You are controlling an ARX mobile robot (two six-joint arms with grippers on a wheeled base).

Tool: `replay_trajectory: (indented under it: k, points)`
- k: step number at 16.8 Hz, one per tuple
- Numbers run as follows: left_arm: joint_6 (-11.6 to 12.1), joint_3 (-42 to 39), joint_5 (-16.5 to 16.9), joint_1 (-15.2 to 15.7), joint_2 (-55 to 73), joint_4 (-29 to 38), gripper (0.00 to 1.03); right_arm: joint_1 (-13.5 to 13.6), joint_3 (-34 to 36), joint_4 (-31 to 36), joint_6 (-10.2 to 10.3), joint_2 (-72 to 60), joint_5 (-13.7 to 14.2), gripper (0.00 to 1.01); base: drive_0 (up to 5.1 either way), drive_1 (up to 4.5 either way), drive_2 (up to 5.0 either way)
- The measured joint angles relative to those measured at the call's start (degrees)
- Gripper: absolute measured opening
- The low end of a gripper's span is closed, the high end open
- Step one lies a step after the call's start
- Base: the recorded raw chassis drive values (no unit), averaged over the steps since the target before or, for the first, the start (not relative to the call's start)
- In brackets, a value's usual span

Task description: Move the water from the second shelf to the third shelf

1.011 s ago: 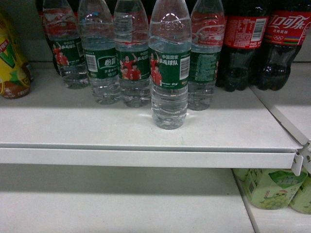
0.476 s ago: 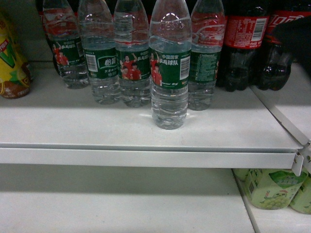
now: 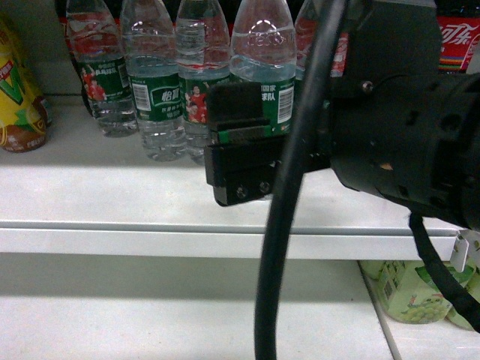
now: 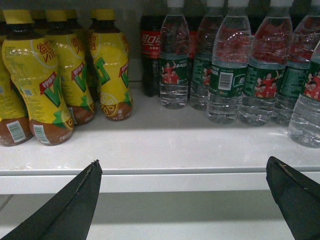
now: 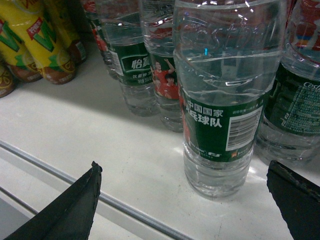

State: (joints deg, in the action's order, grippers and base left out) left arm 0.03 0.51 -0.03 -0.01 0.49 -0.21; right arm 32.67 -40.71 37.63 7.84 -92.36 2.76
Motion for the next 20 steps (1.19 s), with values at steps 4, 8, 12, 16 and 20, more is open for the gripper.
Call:
replay_trajectory:
  k: [4,8,12,16,20]
  points:
    - [0.0,0.0,0.0,0.0,0.0,0.0,0.98,-0.1,-8.1,-4.1,4.5,-5.5,4.1,0.98,0.0,0.00,0.0]
    - [0.0,0.0,0.0,0.0,0.0,0.0,0.98,-0.2,-14.0,-8.0,7.5,-9.6,7.9,0.98,0.0,0.00,0.0]
    - [0.0,0.0,0.0,0.0,0.0,0.0,0.98,-0.2,-19.0,-11.3,10.6,-13.4,12.4,0.98,0.0,0.00,0.0]
    - [0.0,0.0,0.0,0.0,0.0,0.0,0.98,0.8,-19.1,-8.3,9.5,-13.8,14.7,0.81,0.0,0.00,0.0]
    - [0.0,0.0,0.0,0.0,0.0,0.0,0.98,1.9,-17.1,-4.0,3.9,-13.0,15.9,0.47,0.0,0.00,0.0]
